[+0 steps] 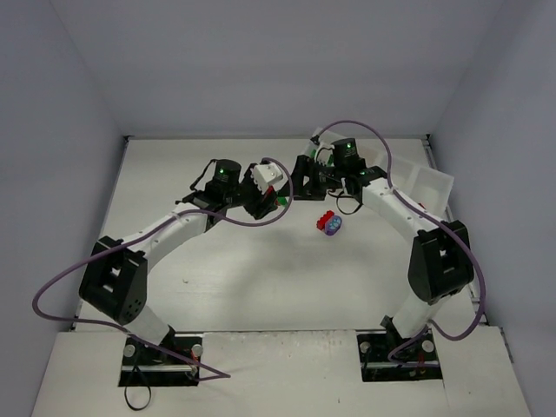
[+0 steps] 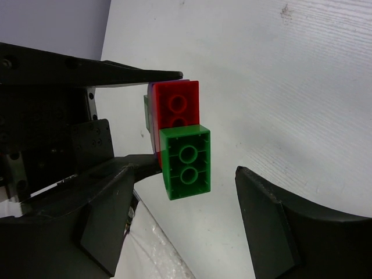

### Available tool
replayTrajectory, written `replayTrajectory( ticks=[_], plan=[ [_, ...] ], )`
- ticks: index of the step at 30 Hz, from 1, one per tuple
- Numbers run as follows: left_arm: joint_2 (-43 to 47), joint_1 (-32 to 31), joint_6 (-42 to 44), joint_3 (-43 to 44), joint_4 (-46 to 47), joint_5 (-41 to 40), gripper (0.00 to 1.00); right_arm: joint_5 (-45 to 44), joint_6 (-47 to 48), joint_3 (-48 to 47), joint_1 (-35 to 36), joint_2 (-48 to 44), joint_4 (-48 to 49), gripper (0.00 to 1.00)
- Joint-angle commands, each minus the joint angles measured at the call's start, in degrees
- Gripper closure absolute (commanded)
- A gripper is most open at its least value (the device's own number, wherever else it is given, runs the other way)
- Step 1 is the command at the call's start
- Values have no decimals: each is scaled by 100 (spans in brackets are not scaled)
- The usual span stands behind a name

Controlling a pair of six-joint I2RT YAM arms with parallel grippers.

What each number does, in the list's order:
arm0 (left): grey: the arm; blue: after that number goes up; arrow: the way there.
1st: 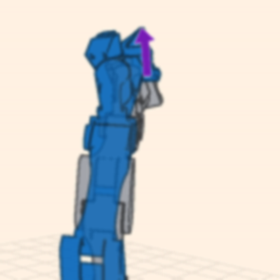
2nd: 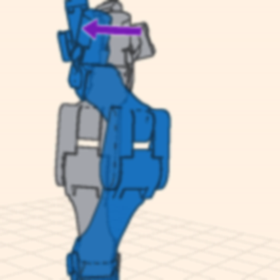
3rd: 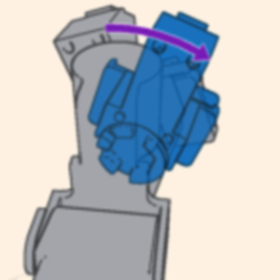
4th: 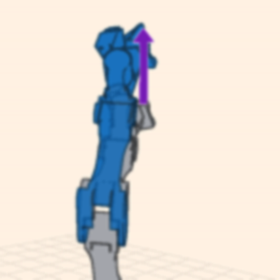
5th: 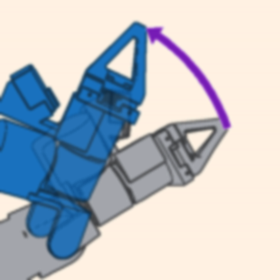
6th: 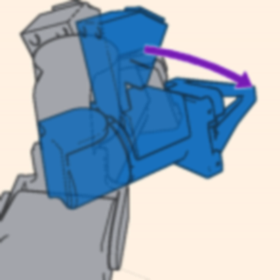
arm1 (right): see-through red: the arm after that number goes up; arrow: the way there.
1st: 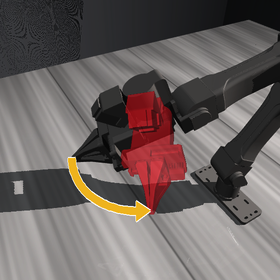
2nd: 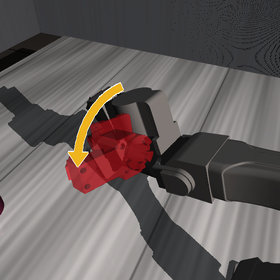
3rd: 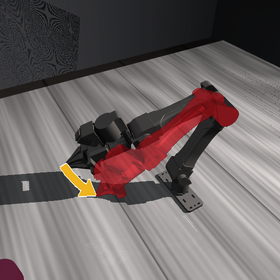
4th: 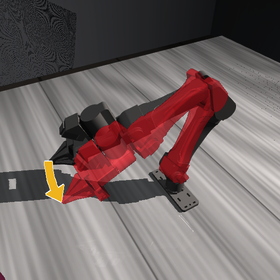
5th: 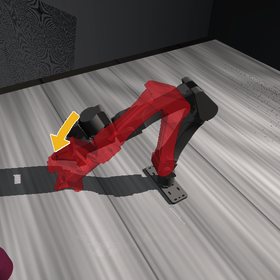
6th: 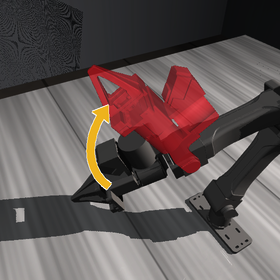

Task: Sort the legos into containers by color

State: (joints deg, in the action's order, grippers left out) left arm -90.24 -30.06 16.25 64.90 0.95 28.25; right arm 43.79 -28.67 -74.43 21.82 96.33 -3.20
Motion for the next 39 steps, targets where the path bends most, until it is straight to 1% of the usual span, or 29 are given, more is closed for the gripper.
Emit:
replayTrajectory(
  ticks=[1, 7, 9, 14, 15, 17, 18, 20, 21, 23, 24, 26, 27, 28, 29, 39],
  plan=[
    [454, -52, -122, 66, 695, 137, 65, 209, -16, -186, 50, -18, 267, 33],
    [533, -61, -166, -4, 801, 207, 65, 226, -16, -150, 59, 70, 267, 33],
    [560, -61, -175, -30, 828, 233, 65, 244, -34, -150, 59, 96, 452, 34],
    [595, -70, -201, -127, 924, 225, 65, 481, -183, -133, 67, 149, 697, 39],
    [595, -70, -201, -145, 951, 233, 65, 534, -201, -124, 68, 157, 742, 44],
    [604, -78, -228, -162, 1012, 216, 65, 674, -253, -107, 68, 193, 838, 49],
    [604, -70, -228, -171, 1056, 199, 65, 709, -280, -106, 68, 201, 865, 56],
    [595, -70, -236, -180, 1091, 181, 65, 823, -298, -106, 68, 228, 918, 65],
    [595, -70, -228, -180, 1100, 172, 65, 841, -298, -106, 76, 237, 927, 73],
    [586, -78, -228, -197, 1100, 137, 65, 868, -298, -106, 76, 237, 935, 81],
    [586, -70, -236, -206, 1126, 128, 64, 877, -280, -98, 68, 237, 927, 87],
    [595, -78, -262, -259, 1179, 119, 64, 877, -280, -89, 68, 228, 927, 88],
    [612, -70, -271, -276, 1232, 93, 65, 886, -280, -80, 76, 228, 927, 90],
    [613, -78, -280, -285, 1241, 84, 64, 903, -271, -63, 68, 219, 927, 97],
    [595, -79, -289, -294, 1250, 75, 65, 929, -254, -62, 76, 219, 927, 100],
    [648, -70, -263, -487, 1197, -4, 65, 605, 62, -89, -38, -88, 865, 100]
  ],
)
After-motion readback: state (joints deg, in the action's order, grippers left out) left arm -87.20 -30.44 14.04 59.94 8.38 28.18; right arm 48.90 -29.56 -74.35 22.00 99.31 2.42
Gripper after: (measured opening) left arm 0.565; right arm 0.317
